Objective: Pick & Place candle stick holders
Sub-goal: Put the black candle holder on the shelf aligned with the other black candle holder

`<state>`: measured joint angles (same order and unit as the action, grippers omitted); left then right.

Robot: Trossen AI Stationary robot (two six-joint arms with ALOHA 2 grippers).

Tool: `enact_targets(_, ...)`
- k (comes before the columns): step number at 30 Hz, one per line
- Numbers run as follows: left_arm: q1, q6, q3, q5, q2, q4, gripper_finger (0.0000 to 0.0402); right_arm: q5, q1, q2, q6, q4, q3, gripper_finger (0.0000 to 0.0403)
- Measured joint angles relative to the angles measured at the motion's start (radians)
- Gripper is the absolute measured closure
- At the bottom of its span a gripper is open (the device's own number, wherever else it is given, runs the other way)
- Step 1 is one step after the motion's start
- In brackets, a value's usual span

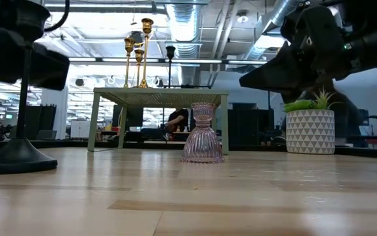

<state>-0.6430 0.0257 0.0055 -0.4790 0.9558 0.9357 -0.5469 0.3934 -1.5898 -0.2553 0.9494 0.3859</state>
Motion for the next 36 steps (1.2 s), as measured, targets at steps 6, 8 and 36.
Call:
enact_targets(6, -0.062, -0.085, 0.0, 0.001, 0.0, -0.044, 0.0399, 0.0, 0.007, 0.0, 0.003, 0.012, 0.0, 0.0403)
enact_targets(8, -0.086, -0.091, 0.0, 0.016, 0.0, -0.044, 0.0399, 0.0, 0.007, 0.0, 0.003, 0.015, 0.0, 0.0403)
enact_targets(36, -0.136, -0.244, 0.0, 0.013, 0.003, -0.109, 0.0341, 0.026, 0.007, 0.0, 0.021, 0.033, 0.007, 0.0403)
